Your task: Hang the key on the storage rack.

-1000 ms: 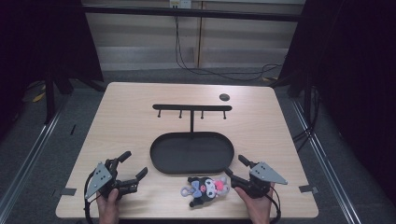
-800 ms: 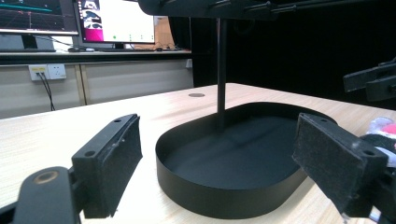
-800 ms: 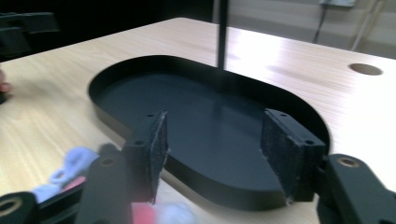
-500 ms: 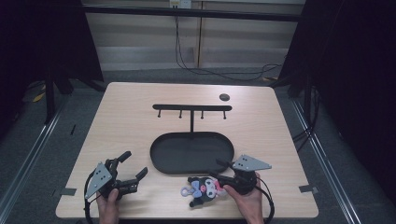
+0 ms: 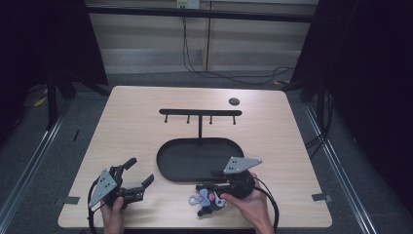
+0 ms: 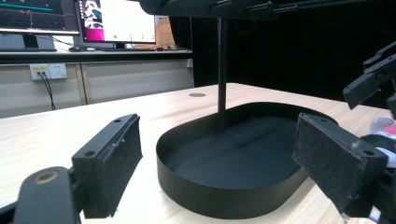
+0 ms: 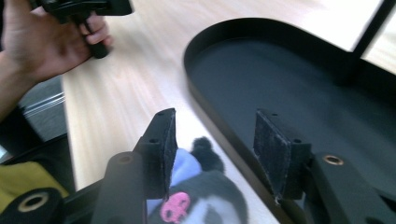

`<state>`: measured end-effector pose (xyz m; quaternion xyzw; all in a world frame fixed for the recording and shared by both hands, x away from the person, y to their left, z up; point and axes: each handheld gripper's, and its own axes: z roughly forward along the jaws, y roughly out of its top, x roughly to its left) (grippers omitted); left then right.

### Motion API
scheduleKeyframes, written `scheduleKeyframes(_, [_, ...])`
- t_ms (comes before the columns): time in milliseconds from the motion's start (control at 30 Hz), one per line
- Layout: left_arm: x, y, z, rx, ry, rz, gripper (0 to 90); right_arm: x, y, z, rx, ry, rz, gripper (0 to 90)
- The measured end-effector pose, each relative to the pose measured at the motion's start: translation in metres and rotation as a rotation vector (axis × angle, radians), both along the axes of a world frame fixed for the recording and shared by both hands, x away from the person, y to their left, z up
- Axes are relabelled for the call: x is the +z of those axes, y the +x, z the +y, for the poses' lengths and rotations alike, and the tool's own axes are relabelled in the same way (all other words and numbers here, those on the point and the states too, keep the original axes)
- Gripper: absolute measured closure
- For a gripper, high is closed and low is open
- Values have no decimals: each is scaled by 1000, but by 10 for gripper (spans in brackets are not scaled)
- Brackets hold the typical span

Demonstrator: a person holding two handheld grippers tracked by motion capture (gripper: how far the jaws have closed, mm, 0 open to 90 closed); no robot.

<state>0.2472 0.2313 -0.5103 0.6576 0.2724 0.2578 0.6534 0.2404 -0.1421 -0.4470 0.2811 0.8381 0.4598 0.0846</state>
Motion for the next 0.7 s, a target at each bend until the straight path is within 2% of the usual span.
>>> scheduleKeyframes(33, [0,0,1,-3,9,-3,152,1,2,4,35,-24,13,506])
scheduleKeyframes(167, [0,0,1,-3,9,-3,152,2,5,9,66,-54,19,536])
scheduleKeyframes(200, [0,0,1,-4,8,-4,152,2,6,11,75,-63,28,577])
scheduleKeyframes(333, [0,0,1,-4,8,-4,152,6,11,18,112,-109,66,601])
scheduleKeyframes(500, [0,0,1,-5,9,-5,152,3,14,25,162,-147,154,596])
scheduleKeyframes(633, [0,0,1,-5,9,-6,152,1,16,30,179,-177,181,573])
scheduleKeyframes(700, [0,0,1,-5,9,-5,152,2,17,34,199,-195,180,541])
